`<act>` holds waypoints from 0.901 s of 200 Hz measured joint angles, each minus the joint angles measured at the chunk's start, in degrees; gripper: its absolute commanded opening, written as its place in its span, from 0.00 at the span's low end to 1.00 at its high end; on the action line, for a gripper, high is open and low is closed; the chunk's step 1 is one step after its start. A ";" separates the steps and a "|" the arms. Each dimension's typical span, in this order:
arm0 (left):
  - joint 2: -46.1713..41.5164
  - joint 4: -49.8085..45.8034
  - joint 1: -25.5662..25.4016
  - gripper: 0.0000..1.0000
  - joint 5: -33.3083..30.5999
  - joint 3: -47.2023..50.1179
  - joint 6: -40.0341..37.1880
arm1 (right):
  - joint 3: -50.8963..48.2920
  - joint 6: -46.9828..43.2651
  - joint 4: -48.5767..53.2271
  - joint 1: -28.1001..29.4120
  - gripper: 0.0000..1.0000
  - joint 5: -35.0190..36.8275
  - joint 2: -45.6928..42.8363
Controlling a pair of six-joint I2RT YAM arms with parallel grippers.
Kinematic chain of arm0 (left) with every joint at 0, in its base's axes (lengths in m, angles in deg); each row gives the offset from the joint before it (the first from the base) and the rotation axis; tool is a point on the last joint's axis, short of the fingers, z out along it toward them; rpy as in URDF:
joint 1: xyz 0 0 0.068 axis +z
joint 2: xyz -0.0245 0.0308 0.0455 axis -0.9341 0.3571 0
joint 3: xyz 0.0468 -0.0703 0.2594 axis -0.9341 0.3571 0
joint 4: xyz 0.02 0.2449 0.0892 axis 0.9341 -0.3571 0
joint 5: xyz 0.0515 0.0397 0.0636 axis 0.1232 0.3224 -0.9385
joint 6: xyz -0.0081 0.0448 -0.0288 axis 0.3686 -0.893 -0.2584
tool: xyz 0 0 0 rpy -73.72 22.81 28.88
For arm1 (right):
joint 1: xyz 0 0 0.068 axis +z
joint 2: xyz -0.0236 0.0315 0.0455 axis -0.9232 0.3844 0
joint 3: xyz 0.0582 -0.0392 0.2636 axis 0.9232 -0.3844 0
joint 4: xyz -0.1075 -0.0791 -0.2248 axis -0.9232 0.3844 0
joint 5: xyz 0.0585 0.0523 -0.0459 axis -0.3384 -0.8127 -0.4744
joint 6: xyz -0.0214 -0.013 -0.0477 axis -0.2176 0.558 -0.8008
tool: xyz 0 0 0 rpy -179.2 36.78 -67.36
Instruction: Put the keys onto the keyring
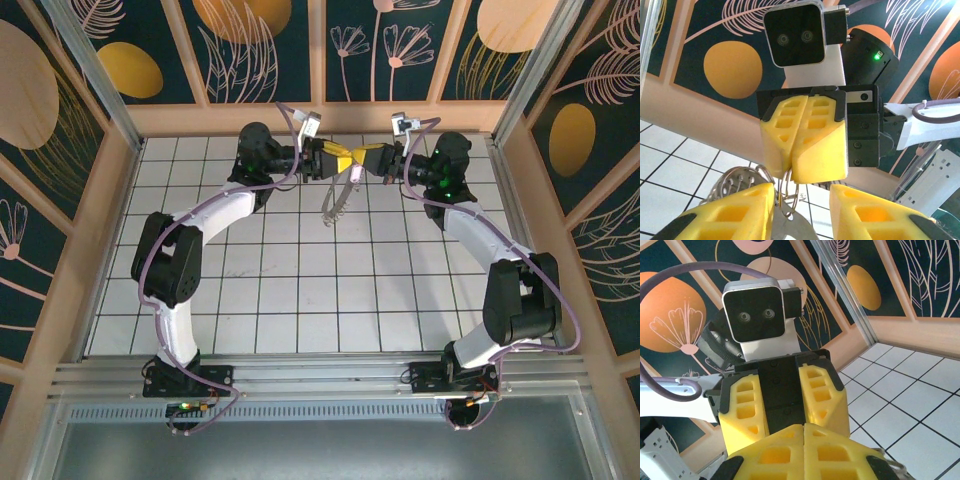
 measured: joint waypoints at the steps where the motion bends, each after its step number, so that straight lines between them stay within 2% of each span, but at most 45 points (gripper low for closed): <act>1: 0.00 -0.02 0.00 0.32 0.00 0.00 0.04 | 0.00 0.00 -0.02 0.00 0.00 -0.02 0.00; 51: 0.33 1.25 0.00 0.30 -0.02 -0.15 1.07 | 0.00 -0.02 -0.13 0.00 0.00 -0.17 0.22; 77: 0.37 1.36 0.00 0.22 -0.20 -0.15 1.25 | -0.02 -0.04 -0.13 0.00 0.00 -0.33 0.24; 107: 0.66 1.86 0.04 0.00 -0.55 -0.20 1.99 | -0.02 -0.09 -0.20 0.07 0.00 -0.90 0.24; 142: 1.25 3.69 0.11 0.00 -0.48 -0.22 3.10 | -0.02 -0.22 -0.22 0.04 0.00 -1.05 0.26; 151: 1.33 4.11 0.11 0.00 -0.48 -0.22 3.52 | -0.02 -0.22 -0.35 0.04 0.20 -1.05 0.26; 158: 1.36 4.33 0.11 0.00 -0.52 -0.22 3.72 | -0.09 -0.02 -0.59 0.02 0.32 -0.98 0.26; 168: 1.36 4.55 0.00 0.00 -0.72 -0.20 3.93 | -0.66 0.09 -1.64 -0.07 0.40 -0.76 0.22; 180: 1.36 4.79 -0.07 0.00 -1.31 -0.20 4.13 | -2.32 1.01 -3.63 -0.42 0.43 -0.52 -0.24</act>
